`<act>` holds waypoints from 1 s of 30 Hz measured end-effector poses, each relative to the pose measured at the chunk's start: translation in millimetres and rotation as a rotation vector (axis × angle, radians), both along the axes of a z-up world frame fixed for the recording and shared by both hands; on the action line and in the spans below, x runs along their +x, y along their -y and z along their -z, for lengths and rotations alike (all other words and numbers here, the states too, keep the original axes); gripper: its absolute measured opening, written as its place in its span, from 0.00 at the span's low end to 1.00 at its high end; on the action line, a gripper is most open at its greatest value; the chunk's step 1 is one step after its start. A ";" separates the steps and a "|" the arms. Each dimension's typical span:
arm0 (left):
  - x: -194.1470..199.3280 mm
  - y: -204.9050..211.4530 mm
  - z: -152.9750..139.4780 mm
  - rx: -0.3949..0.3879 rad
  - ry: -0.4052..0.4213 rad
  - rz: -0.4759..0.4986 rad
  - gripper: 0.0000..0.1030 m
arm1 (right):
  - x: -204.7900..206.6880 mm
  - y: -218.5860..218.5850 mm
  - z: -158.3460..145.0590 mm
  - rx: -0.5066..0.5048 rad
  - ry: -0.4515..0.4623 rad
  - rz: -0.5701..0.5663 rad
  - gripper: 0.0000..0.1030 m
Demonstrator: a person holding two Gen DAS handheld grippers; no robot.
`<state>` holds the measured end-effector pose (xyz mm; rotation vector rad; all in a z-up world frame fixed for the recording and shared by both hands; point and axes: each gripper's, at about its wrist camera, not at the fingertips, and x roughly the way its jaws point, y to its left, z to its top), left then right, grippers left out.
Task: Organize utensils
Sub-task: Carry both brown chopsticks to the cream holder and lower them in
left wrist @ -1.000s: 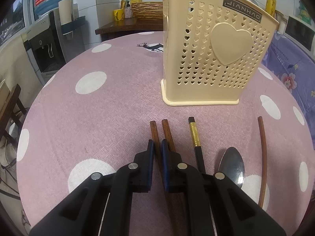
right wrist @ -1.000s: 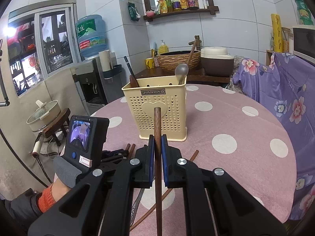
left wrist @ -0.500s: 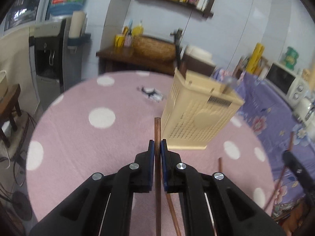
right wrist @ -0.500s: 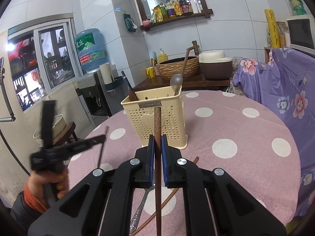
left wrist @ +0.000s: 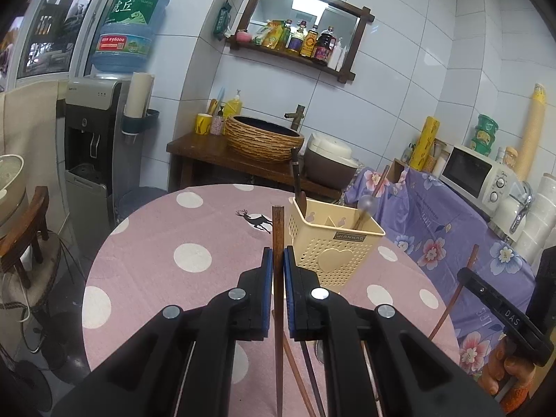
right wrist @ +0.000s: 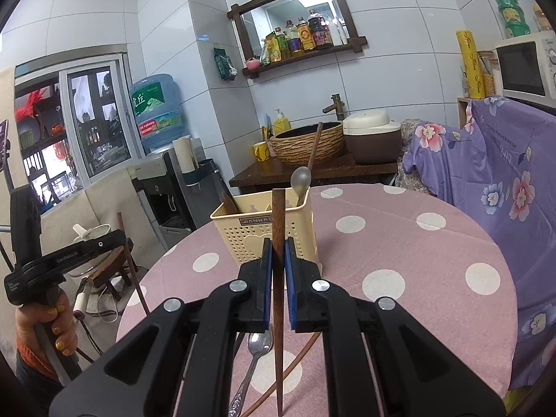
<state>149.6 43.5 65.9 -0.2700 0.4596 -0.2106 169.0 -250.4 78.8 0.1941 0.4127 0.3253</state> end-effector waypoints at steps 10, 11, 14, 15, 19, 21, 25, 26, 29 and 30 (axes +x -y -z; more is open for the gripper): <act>-2.1 -6.3 -12.6 -0.010 0.037 0.007 0.07 | 3.6 -5.8 -7.9 -0.013 -0.008 -0.017 0.07; -1.5 -6.2 -14.5 -0.011 0.041 0.008 0.07 | 4.2 -6.2 -8.9 -0.013 -0.008 -0.022 0.07; 2.1 -4.5 -21.3 -0.011 0.057 0.016 0.07 | 8.0 -7.7 -12.6 -0.005 -0.010 -0.032 0.07; 4.0 -2.4 -24.4 -0.007 0.064 0.021 0.07 | 9.8 -9.2 -14.6 -0.008 -0.007 -0.036 0.07; 17.9 4.8 -47.0 -0.022 0.108 0.044 0.07 | 20.0 -18.6 -37.2 -0.028 0.053 -0.043 0.08; 29.1 9.5 -66.2 -0.034 0.136 0.049 0.07 | 27.6 -24.5 -55.5 -0.031 0.096 -0.044 0.08; 52.9 18.7 -116.8 -0.076 0.230 0.060 0.07 | 54.5 -35.8 -107.3 -0.018 0.201 -0.024 0.08; 58.5 22.5 -128.1 -0.075 0.249 0.057 0.07 | 62.4 -37.4 -119.8 -0.010 0.230 -0.006 0.08; 78.9 35.1 -156.4 -0.064 0.305 0.034 0.07 | 89.8 -42.9 -151.9 -0.007 0.287 0.044 0.08; 86.4 39.5 -160.3 -0.061 0.310 0.033 0.07 | 101.2 -45.3 -159.2 -0.004 0.298 0.063 0.08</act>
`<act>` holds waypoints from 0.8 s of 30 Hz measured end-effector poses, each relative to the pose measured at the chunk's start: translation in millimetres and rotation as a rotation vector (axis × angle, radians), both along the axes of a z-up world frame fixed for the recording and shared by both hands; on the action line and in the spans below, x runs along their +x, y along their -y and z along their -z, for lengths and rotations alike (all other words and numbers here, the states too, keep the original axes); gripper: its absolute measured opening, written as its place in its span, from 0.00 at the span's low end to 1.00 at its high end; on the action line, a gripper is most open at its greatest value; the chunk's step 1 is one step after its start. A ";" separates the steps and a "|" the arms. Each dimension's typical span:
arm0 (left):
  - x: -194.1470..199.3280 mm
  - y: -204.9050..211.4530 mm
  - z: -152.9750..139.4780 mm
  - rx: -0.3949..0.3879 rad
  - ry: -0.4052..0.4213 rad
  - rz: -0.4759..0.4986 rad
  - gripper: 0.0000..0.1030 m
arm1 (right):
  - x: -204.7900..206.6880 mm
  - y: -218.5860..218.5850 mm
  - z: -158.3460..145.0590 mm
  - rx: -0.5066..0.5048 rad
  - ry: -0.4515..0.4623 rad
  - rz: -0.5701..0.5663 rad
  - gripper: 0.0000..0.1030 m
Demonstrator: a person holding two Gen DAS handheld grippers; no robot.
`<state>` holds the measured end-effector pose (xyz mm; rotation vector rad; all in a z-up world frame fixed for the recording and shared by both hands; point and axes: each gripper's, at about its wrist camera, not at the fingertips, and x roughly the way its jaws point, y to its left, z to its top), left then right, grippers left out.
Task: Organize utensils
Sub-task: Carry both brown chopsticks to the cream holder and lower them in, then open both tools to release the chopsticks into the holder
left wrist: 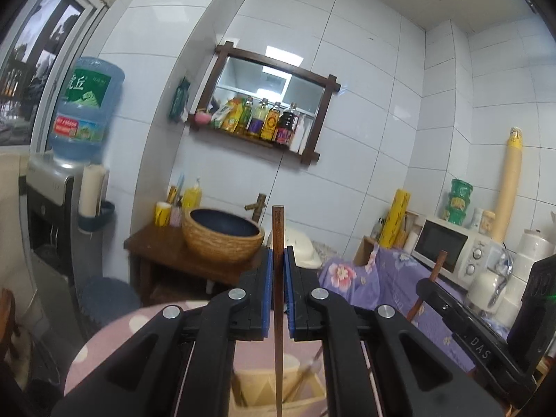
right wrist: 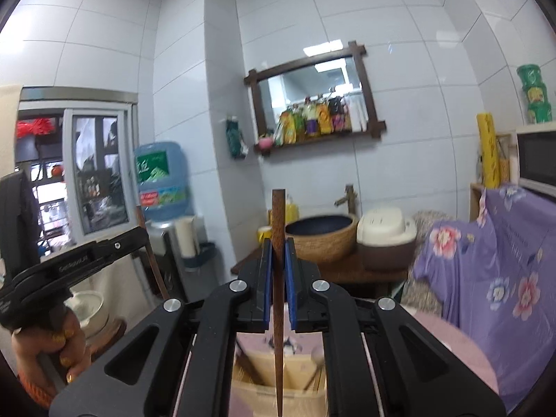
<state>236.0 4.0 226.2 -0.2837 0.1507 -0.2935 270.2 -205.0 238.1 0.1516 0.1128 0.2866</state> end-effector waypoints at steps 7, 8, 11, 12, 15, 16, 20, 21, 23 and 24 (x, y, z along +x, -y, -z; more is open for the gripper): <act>42.7 17.1 41.6 0.023 -0.050 -0.051 0.07 | 50.8 -10.3 29.3 -0.023 -0.017 0.091 0.08; 44.6 16.9 49.5 0.023 -0.057 -0.058 0.07 | 53.8 -10.8 39.8 -0.029 -0.023 0.099 0.08; 44.7 17.6 77.5 0.034 -0.065 -0.089 0.07 | 60.5 -11.1 70.2 -0.036 -0.058 0.116 0.08; 45.2 17.2 84.2 0.034 -0.066 -0.092 0.07 | 61.5 -11.0 80.4 -0.040 -0.066 0.123 0.08; 45.7 15.3 105.7 0.022 -0.097 -0.101 0.07 | 62.2 -8.5 101.4 -0.042 -0.093 0.134 0.08; 45.4 15.1 111.4 0.017 -0.106 -0.099 0.07 | 62.0 -7.5 107.4 -0.042 -0.104 0.136 0.08; 42.5 17.7 128.1 0.031 -0.130 -0.091 0.07 | 60.4 -1.7 125.3 -0.025 -0.139 0.133 0.08; 41.7 18.8 132.0 0.033 -0.137 -0.085 0.07 | 60.3 -0.8 129.2 -0.022 -0.150 0.129 0.08; 41.8 18.3 140.0 0.030 -0.153 -0.084 0.07 | 59.6 0.3 136.7 -0.020 -0.166 0.127 0.08; 42.2 17.9 143.0 0.029 -0.162 -0.085 0.07 | 59.1 0.9 139.9 -0.021 -0.173 0.126 0.08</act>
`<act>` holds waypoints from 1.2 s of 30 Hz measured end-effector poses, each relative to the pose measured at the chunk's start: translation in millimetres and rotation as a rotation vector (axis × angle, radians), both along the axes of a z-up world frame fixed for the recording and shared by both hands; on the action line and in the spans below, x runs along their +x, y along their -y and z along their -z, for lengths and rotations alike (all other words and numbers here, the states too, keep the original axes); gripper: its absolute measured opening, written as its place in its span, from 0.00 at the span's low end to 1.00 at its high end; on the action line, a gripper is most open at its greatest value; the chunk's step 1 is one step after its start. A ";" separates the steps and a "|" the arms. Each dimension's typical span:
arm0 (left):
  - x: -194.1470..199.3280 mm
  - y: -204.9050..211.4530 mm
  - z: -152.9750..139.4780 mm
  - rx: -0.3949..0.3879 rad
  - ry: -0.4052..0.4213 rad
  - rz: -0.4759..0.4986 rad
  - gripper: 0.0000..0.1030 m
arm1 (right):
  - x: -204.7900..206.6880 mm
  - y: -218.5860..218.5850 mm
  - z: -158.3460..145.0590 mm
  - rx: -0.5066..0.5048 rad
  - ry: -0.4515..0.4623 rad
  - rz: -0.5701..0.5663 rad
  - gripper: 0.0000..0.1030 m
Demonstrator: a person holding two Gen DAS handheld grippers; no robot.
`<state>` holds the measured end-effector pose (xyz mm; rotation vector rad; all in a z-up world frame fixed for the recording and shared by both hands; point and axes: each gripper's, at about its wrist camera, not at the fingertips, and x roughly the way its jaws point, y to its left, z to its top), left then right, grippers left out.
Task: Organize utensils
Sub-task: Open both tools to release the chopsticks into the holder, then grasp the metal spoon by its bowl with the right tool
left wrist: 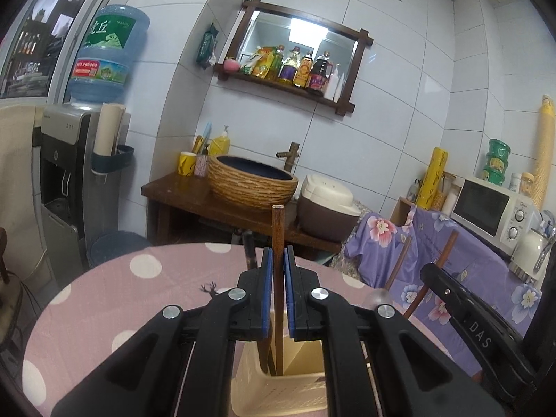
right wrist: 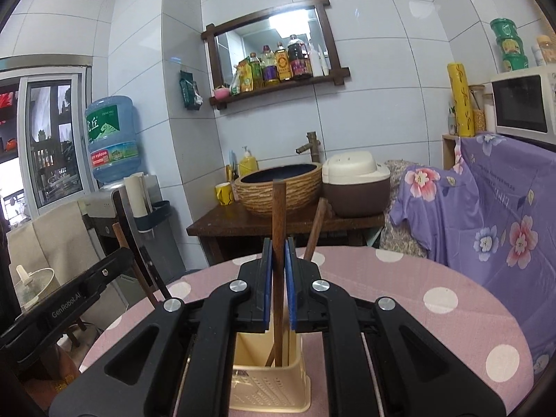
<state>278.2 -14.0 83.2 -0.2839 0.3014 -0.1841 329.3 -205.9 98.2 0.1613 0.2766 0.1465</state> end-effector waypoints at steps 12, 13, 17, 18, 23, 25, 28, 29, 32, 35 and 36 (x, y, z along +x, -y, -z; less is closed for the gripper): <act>-22.8 -3.2 8.4 0.029 -0.029 0.047 0.31 | -23.5 -1.2 12.4 -0.030 0.027 -0.003 0.48; -28.2 -5.4 9.7 0.024 -0.030 0.049 0.42 | -27.7 -2.6 12.7 -0.042 0.025 -0.007 0.48; -50.7 -14.0 21.2 0.033 -0.097 0.055 0.68 | -46.3 -5.1 20.1 -0.086 -0.019 -0.010 0.63; -55.5 -15.6 26.5 0.042 -0.127 0.059 0.70 | -50.9 -5.0 23.0 -0.093 -0.035 -0.011 0.63; -78.0 -27.3 56.4 0.113 -0.253 0.050 0.82 | -76.2 -0.5 47.0 -0.108 -0.160 -0.036 0.66; -86.6 -36.7 69.9 0.106 -0.292 0.033 0.83 | -86.4 3.4 61.7 -0.095 -0.221 -0.041 0.66; -94.5 -48.2 92.4 0.100 -0.361 -0.005 0.84 | -101.1 3.8 87.4 -0.090 -0.294 -0.046 0.66; -96.6 -49.8 100.0 0.104 -0.382 -0.006 0.84 | -104.1 1.5 95.2 -0.103 -0.319 -0.049 0.66; -103.0 -54.4 114.5 0.124 -0.423 -0.021 0.82 | -114.7 -7.1 112.3 -0.121 -0.369 -0.082 0.66; -110.0 -57.8 118.1 0.139 -0.421 -0.028 0.80 | -125.0 -17.0 121.8 -0.137 -0.395 -0.122 0.65; -110.5 -58.8 118.6 0.144 -0.422 -0.023 0.78 | -127.4 -21.5 124.5 -0.146 -0.401 -0.136 0.63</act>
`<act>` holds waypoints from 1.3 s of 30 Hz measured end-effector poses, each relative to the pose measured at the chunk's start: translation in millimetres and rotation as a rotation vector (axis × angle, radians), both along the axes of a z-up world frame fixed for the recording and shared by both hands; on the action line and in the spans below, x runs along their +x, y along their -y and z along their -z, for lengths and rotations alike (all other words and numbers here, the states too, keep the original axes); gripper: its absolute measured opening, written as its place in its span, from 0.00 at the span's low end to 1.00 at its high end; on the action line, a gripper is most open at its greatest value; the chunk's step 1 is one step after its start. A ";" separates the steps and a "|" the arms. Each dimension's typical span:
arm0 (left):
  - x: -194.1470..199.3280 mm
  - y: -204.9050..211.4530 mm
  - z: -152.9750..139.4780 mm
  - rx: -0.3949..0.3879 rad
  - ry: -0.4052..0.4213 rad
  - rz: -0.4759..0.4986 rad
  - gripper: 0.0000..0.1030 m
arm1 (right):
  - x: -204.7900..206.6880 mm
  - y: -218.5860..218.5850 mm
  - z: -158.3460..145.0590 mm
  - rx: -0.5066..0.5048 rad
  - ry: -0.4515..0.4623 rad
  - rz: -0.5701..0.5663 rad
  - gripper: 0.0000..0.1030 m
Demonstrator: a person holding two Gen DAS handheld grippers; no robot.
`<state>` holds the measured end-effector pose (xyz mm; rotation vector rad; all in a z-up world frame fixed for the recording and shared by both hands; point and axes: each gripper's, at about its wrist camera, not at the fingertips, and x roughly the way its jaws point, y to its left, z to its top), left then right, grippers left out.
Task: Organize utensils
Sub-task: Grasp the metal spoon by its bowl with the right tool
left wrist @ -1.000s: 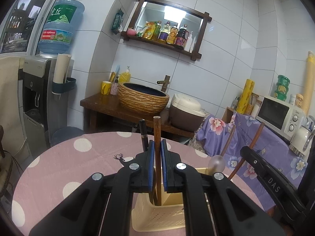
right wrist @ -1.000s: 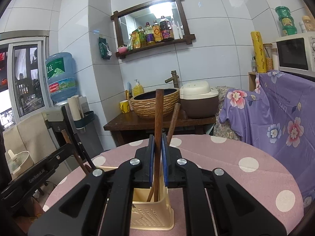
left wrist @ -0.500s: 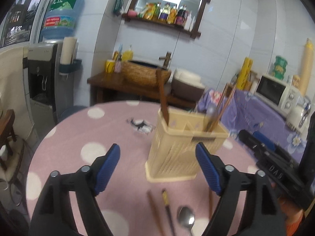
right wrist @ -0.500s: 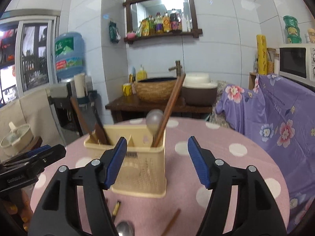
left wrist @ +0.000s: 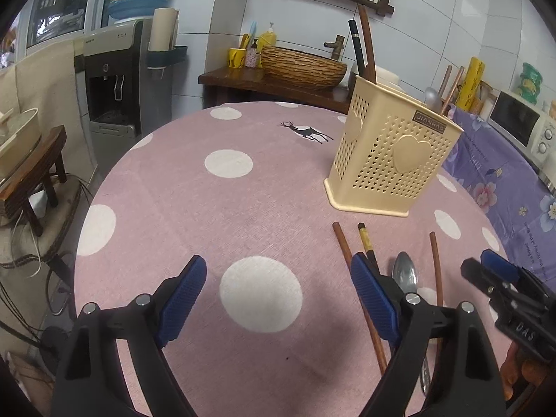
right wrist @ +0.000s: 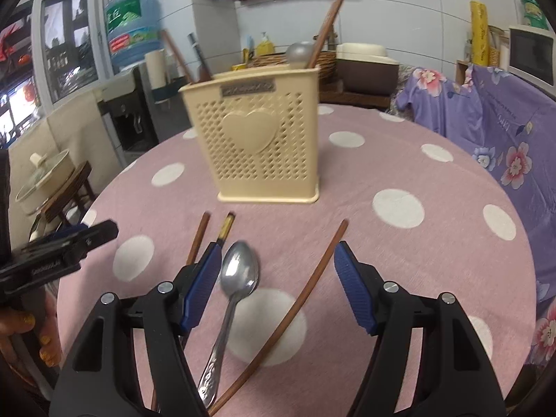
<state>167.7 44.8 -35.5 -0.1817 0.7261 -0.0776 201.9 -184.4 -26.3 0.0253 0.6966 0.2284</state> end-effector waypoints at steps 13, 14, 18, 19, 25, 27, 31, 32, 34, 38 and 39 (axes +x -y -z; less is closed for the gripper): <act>-3.0 -5.6 3.2 -0.031 -0.013 0.000 0.65 | 29.4 -56.9 33.6 -0.191 -0.168 -0.045 0.58; -3.3 -5.7 3.4 -0.031 -0.012 0.000 0.65 | 31.4 -57.2 36.6 -0.187 -0.181 -0.037 0.57; -3.1 -7.7 3.7 -0.040 -0.010 -0.002 0.65 | 33.9 -57.1 45.2 -0.180 -0.208 -0.010 0.53; -2.9 -7.6 4.4 -0.043 -0.012 -0.003 0.65 | 33.9 -56.0 46.4 -0.170 -0.215 -0.011 0.53; -2.4 -3.6 7.7 -0.048 -0.019 0.009 0.65 | 36.6 -55.9 50.6 -0.163 -0.214 0.001 0.53; -2.5 -2.6 7.3 -0.049 -0.018 0.011 0.65 | 41.1 -53.8 51.2 -0.145 -0.212 0.010 0.52; -2.0 0.4 8.0 -0.048 -0.021 0.015 0.65 | 50.4 -54.5 51.8 -0.142 -0.200 0.030 0.49; -1.6 0.7 8.4 -0.047 -0.023 0.016 0.65 | 52.0 -55.2 51.5 -0.140 -0.199 0.030 0.45; -0.9 2.0 8.9 -0.045 -0.029 0.018 0.65 | 53.3 -57.6 51.3 -0.145 -0.196 0.025 0.40; -1.3 3.2 8.3 -0.042 -0.030 0.023 0.65 | 53.6 -58.2 50.7 -0.139 -0.195 0.016 0.37; -1.2 3.8 8.1 -0.041 -0.030 0.023 0.65 | 53.5 -57.3 50.5 -0.133 -0.196 0.017 0.37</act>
